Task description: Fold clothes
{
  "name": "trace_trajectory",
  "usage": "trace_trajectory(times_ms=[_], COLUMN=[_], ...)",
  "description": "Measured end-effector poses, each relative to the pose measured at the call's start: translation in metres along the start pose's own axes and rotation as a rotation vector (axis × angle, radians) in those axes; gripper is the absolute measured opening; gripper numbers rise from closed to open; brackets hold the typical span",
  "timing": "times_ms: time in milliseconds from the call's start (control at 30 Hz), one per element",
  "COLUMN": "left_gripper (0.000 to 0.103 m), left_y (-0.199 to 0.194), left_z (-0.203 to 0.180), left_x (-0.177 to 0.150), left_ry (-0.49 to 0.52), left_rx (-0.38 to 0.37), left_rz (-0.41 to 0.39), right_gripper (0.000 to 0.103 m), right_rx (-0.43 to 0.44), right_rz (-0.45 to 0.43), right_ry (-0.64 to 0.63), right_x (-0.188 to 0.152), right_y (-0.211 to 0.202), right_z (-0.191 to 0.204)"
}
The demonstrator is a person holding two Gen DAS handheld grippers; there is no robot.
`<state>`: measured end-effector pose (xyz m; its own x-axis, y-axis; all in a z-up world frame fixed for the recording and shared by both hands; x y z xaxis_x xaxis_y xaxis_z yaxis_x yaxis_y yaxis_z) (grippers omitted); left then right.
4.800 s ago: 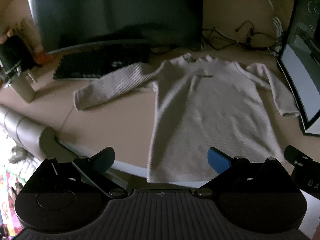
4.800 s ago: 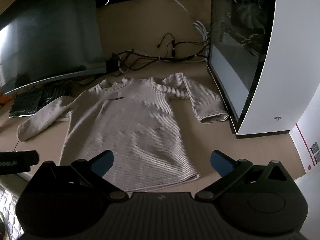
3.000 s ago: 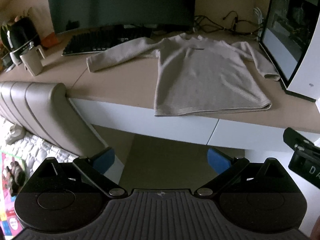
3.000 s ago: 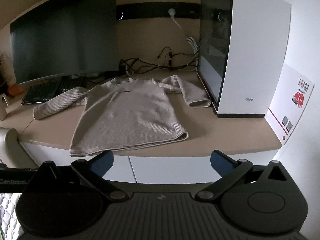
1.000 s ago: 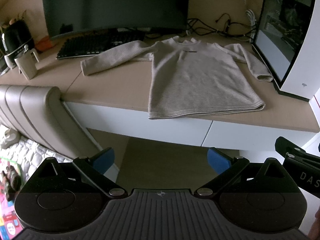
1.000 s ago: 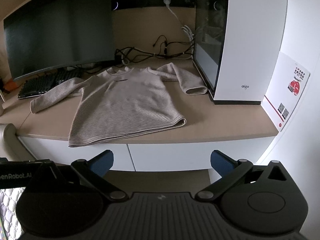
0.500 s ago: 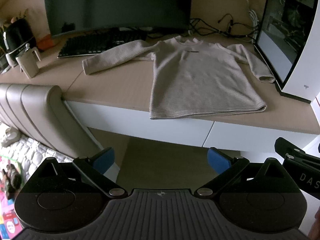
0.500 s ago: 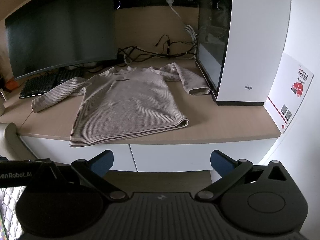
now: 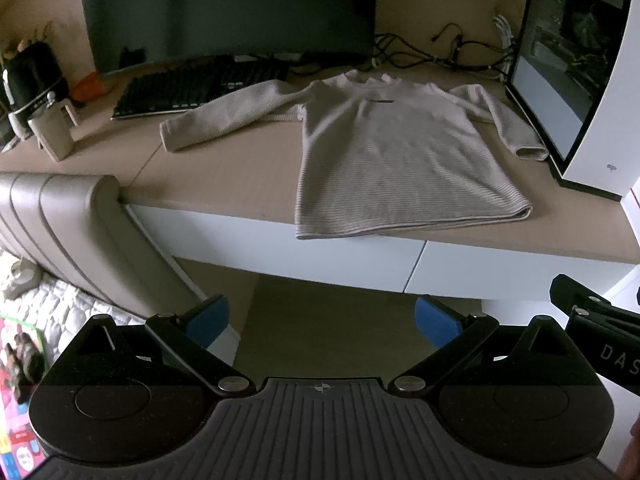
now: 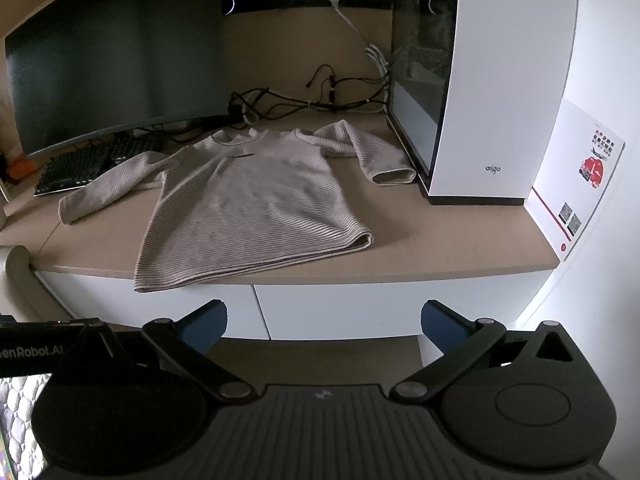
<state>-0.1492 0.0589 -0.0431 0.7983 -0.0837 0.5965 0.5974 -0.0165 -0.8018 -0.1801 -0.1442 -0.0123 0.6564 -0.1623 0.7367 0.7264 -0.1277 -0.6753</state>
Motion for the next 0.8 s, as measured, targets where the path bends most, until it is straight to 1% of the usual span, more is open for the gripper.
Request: trace_trajectory(times_ms=[600, 800], left_gripper=[0.102, 0.102], left_y=[0.01, 0.013], left_z=[0.002, -0.01], left_x=[0.01, 0.018], left_ry=[-0.01, 0.0], left_rx=[0.001, 0.007], left_rz=[-0.006, -0.014], right_gripper=[0.103, 0.103], right_rx=[0.001, 0.008], right_rz=[0.007, -0.001], right_ry=[-0.002, 0.004], right_x=[0.007, 0.012], right_y=[0.013, 0.019], right_z=[0.002, -0.005])
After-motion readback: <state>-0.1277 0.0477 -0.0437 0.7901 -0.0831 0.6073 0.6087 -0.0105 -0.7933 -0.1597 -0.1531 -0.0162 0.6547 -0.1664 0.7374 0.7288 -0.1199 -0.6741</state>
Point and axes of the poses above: each gripper's, at about its wrist camera, not at the fingertips, and y roughly the way its jaws point, z to its left, x to its top, the point moved 2 cm from there along y, roughly the way its jaws point, and after that the axes turned 1 degree about -z, right-handed, at the moved point
